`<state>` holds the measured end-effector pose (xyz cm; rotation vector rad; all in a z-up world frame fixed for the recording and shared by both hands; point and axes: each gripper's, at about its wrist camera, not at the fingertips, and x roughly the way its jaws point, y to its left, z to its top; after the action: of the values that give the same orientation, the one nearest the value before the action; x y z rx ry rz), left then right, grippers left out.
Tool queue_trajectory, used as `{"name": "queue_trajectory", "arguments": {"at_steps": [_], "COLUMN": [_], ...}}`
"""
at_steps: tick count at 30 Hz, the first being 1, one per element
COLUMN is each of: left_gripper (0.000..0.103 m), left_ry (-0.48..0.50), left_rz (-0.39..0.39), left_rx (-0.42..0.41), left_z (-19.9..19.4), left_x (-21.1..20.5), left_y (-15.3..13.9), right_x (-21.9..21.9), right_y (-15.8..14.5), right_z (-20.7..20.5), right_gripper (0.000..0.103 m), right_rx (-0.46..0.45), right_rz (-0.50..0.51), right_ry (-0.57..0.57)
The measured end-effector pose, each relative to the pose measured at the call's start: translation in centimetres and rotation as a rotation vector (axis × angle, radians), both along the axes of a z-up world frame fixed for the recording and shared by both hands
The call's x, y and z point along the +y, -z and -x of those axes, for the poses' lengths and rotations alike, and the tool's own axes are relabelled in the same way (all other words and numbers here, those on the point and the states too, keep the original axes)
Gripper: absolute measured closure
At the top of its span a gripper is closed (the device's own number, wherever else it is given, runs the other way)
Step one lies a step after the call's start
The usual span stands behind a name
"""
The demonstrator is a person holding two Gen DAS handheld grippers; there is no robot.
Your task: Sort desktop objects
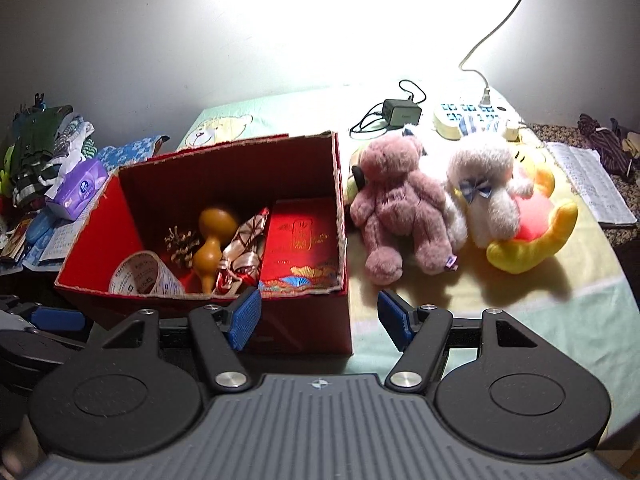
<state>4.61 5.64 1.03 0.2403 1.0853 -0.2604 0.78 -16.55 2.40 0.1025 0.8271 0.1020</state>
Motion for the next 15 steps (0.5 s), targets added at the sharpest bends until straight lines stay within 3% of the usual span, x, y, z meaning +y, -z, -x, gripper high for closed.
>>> {"name": "queue_trajectory", "arguments": {"at_steps": [15], "left_gripper": [0.001], "left_ry": [-0.090], "left_rz": [-0.006], "left_rx": [-0.099], "left_z": [-3.9], "left_x": [-0.1], "left_y": [-2.1], "right_x": [1.0], "right_y": [-1.3], "right_z": [-3.0], "right_gripper": [0.034], "right_rx": [-0.042], "right_rz": [-0.028], "right_ry": [0.006]}}
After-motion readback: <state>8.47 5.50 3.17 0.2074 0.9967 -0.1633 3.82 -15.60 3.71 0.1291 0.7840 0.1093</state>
